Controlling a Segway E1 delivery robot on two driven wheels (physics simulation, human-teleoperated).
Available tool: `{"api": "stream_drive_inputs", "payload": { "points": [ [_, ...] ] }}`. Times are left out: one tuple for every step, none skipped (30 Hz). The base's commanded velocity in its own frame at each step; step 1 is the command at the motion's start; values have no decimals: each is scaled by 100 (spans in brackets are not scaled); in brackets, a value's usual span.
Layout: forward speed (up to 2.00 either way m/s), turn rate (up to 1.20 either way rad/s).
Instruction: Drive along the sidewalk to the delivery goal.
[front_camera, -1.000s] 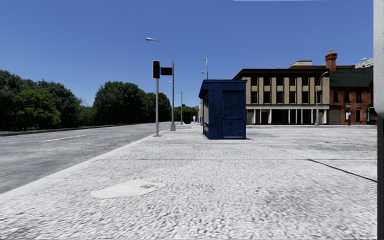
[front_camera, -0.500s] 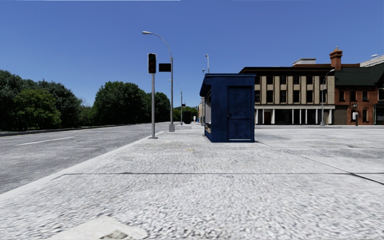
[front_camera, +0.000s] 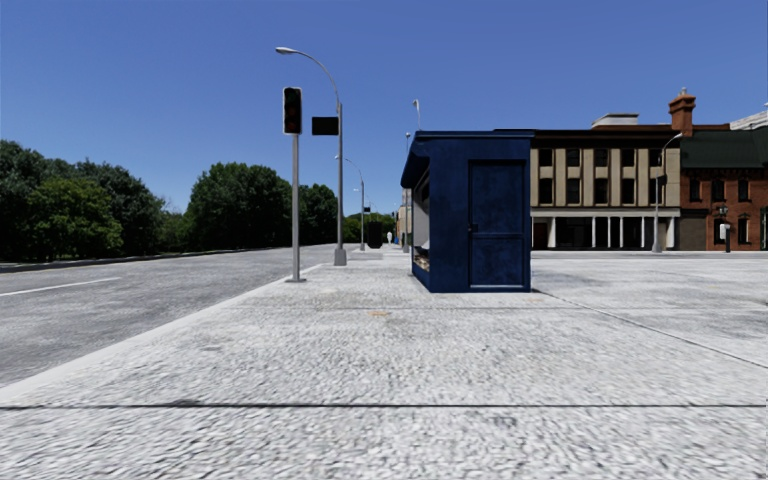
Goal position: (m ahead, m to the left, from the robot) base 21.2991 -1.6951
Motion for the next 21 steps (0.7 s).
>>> {"api": "stream_drive_inputs", "payload": {
  "points": [
    [200, 0],
    [200, 0],
    [200, 0],
    [200, 0],
    [200, 0],
    [200, 0],
    [200, 0],
    [200, 0],
    [200, 0],
    [200, 0],
    [200, 0],
    [200, 0],
    [200, 0],
    [200, 0],
    [200, 0],
    [200, 0],
    [200, 0],
    [200, 0],
    [200, 0],
    [200, 0],
    [200, 2]
  ]
}}
